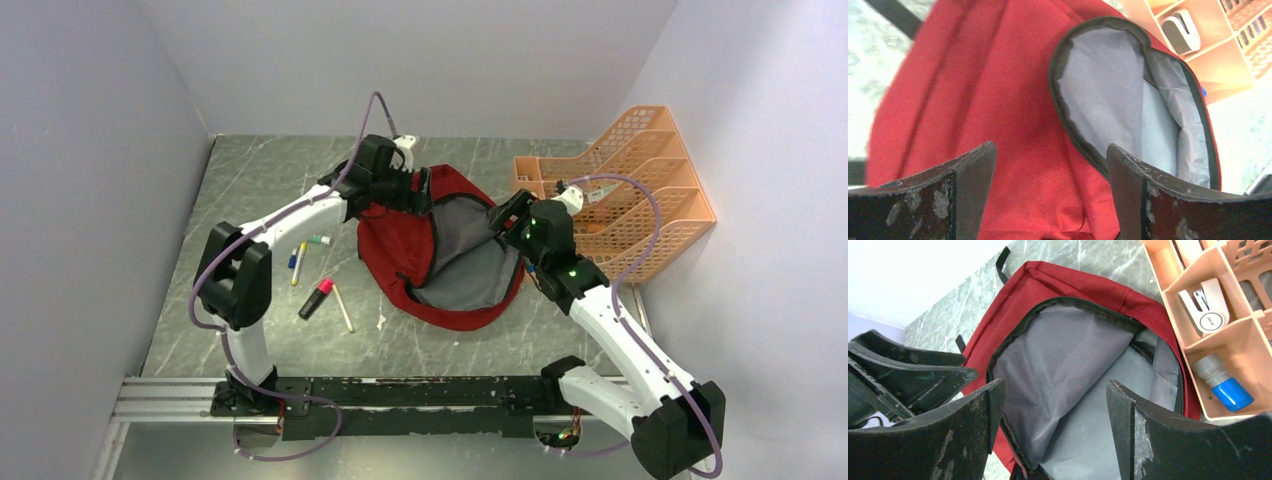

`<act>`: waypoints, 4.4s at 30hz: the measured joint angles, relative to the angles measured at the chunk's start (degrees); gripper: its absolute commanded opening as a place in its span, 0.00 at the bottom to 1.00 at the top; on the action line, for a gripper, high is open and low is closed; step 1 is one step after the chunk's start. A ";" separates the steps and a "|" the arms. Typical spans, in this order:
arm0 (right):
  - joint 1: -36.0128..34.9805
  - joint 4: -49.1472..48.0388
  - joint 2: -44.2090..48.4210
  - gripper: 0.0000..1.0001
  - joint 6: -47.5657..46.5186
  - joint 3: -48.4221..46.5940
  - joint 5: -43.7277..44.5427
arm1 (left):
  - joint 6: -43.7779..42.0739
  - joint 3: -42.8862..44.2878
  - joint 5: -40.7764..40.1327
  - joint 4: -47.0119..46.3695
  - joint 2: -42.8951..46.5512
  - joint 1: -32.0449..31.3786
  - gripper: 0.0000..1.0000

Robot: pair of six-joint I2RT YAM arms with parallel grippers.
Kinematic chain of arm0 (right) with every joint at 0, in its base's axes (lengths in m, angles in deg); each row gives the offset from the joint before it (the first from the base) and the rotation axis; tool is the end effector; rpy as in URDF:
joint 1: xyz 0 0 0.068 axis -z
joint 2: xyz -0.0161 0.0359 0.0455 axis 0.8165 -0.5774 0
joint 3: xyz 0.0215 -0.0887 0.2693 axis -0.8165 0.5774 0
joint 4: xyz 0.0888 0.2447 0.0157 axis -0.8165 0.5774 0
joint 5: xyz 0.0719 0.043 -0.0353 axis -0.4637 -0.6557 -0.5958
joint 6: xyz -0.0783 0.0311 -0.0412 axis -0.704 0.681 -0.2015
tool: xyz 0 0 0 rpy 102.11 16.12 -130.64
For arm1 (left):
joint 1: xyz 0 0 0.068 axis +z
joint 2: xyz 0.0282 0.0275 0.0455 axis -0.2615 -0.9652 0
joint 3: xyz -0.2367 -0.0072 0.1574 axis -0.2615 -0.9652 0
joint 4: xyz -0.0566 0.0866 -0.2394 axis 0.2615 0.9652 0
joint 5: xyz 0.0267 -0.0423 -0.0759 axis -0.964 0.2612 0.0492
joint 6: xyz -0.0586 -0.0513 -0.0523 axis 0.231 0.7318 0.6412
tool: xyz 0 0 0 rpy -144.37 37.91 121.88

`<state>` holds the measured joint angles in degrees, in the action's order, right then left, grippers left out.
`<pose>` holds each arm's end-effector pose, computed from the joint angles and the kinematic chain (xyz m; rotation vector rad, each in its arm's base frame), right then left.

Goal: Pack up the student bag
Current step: Adjust the student bag at the center of the board.

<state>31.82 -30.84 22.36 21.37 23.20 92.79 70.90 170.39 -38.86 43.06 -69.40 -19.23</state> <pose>0.2450 0.0762 0.2902 0.5290 1.9154 0.4465 0.3754 -0.2768 0.2609 0.5107 2.1927 -0.6820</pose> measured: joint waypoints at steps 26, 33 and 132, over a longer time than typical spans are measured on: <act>0.00 0.90 1.33 0.75 0.39 1.77 1.51 | -4.98 6.73 -6.95 6.23 -7.26 -12.35 0.05; 0.00 2.56 5.66 0.74 0.04 1.60 3.80 | -10.05 6.78 -7.58 8.13 -5.84 -16.92 0.05; 0.00 2.12 -19.17 0.56 -15.67 1.66 -25.94 | 15.17 -6.78 -1.84 -3.85 -3.63 10.10 0.05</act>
<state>31.82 -28.72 3.20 5.70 24.86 66.85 86.07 163.61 -40.69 39.21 -73.03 -9.13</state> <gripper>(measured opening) 0.558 0.057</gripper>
